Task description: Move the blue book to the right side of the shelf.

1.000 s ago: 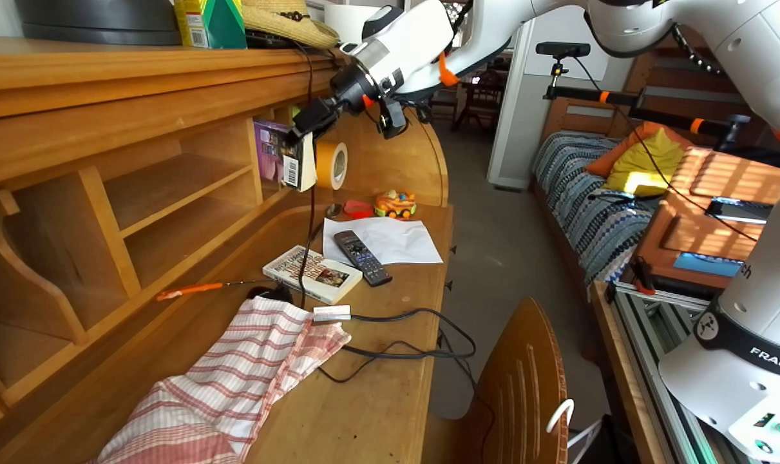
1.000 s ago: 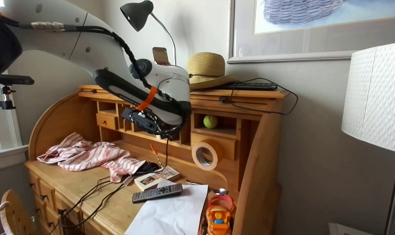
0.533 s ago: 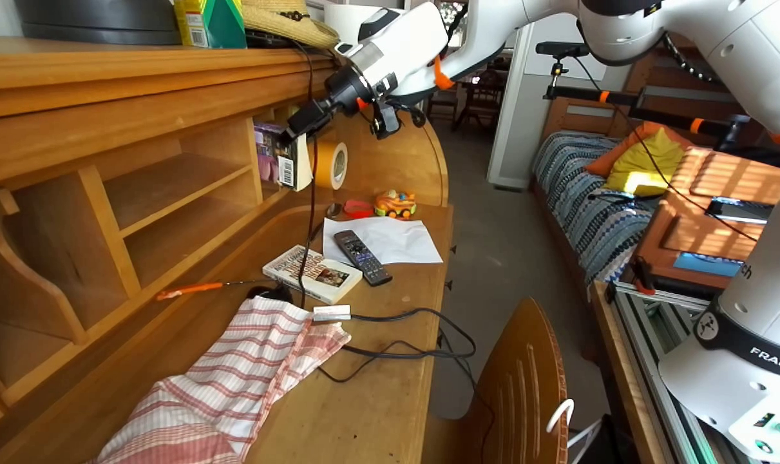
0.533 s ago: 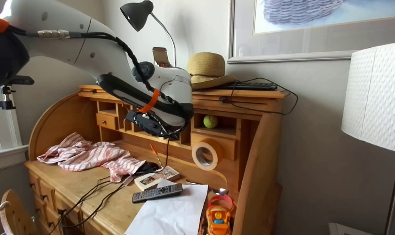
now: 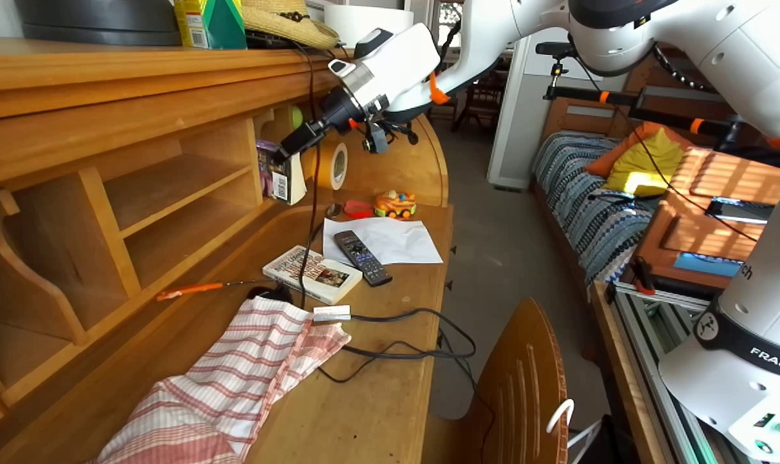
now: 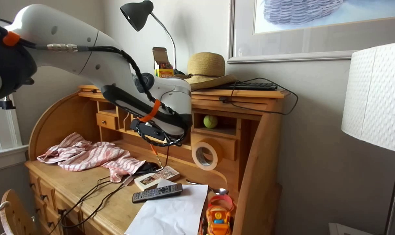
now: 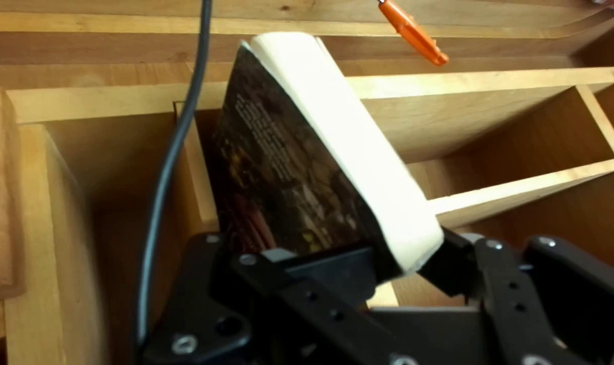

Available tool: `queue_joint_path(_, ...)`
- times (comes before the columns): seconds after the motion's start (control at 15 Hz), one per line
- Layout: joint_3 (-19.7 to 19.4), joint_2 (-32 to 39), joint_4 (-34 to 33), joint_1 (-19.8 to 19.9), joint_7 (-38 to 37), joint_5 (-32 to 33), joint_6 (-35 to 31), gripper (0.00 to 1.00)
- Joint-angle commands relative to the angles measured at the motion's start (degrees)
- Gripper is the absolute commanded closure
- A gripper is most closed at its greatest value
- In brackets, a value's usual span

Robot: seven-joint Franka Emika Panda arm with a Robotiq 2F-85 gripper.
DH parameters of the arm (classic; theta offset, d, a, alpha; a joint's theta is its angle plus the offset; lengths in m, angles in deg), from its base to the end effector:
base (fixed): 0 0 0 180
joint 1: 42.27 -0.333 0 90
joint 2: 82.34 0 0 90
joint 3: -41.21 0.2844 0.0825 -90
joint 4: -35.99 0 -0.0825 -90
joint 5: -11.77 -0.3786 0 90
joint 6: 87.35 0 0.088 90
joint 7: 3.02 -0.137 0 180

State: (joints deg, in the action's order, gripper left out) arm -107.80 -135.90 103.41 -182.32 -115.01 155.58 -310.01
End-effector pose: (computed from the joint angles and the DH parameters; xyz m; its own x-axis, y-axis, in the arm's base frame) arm 0.6300 -0.0965 0.2757 0.6393 0.0784 0.7649 0.4407 -0.8525 -0.2810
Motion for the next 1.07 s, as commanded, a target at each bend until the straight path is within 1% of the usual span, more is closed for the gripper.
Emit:
queue_joint_path(0.0,0.52,-2.00,-1.70,0.02,2.47,0.00,0.95,0.95)
queue_joint_path(0.2,1.02,-2.91,-3.85,-0.46,3.08,-0.04,1.16,0.95)
queue_joint_path(0.33,1.72,-2.63,-3.49,0.01,3.40,-0.04,1.79,0.95)
queue_joint_path(0.4,1.86,-2.63,-3.55,0.01,3.53,-0.04,2.06,0.92)
queue_joint_path(0.47,1.89,-2.59,-3.50,0.01,3.57,-0.04,2.26,0.62)
queue_joint_path(0.53,1.92,-2.59,-3.45,0.01,3.53,-0.04,2.44,0.56)
queue_joint_path(0.6,2.01,-2.67,-3.53,0.01,3.46,-0.04,2.53,0.55)
queue_joint_path(0.73,1.63,-2.88,-4.62,-0.47,2.79,-0.06,2.40,0.41)
queue_joint_path(1.0,1.80,-2.48,-5.42,-0.25,2.57,-0.10,2.70,0.09)
